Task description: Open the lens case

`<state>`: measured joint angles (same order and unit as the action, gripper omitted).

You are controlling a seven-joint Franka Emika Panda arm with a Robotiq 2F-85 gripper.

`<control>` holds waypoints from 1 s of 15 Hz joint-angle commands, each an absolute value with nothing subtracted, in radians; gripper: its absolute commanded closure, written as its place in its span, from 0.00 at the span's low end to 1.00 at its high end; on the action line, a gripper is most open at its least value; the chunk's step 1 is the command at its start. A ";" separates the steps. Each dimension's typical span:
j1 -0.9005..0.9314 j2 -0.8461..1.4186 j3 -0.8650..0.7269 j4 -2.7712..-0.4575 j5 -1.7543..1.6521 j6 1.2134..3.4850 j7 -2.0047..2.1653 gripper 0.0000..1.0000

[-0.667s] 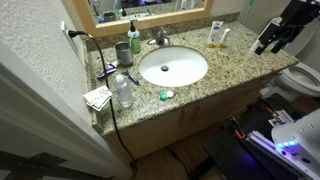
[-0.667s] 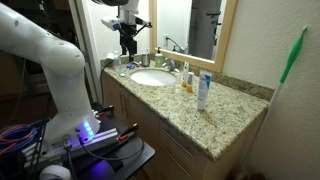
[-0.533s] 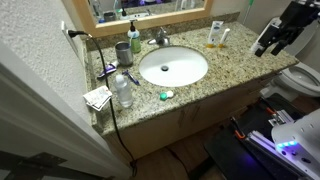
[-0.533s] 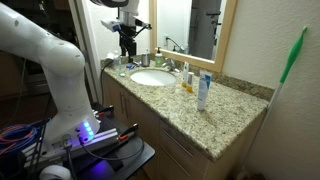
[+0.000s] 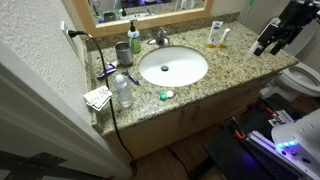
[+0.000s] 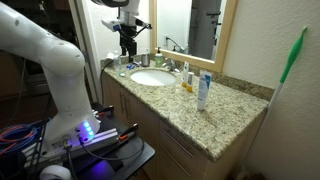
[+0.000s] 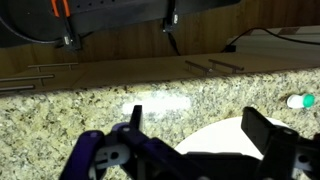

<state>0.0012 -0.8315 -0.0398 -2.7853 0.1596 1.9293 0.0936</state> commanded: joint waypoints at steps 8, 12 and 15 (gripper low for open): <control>0.108 -0.461 0.105 -2.583 0.423 2.041 0.279 0.00; 0.086 -0.305 0.165 -2.472 0.382 2.023 0.517 0.00; 0.102 -0.169 0.222 -2.368 0.397 2.045 0.745 0.00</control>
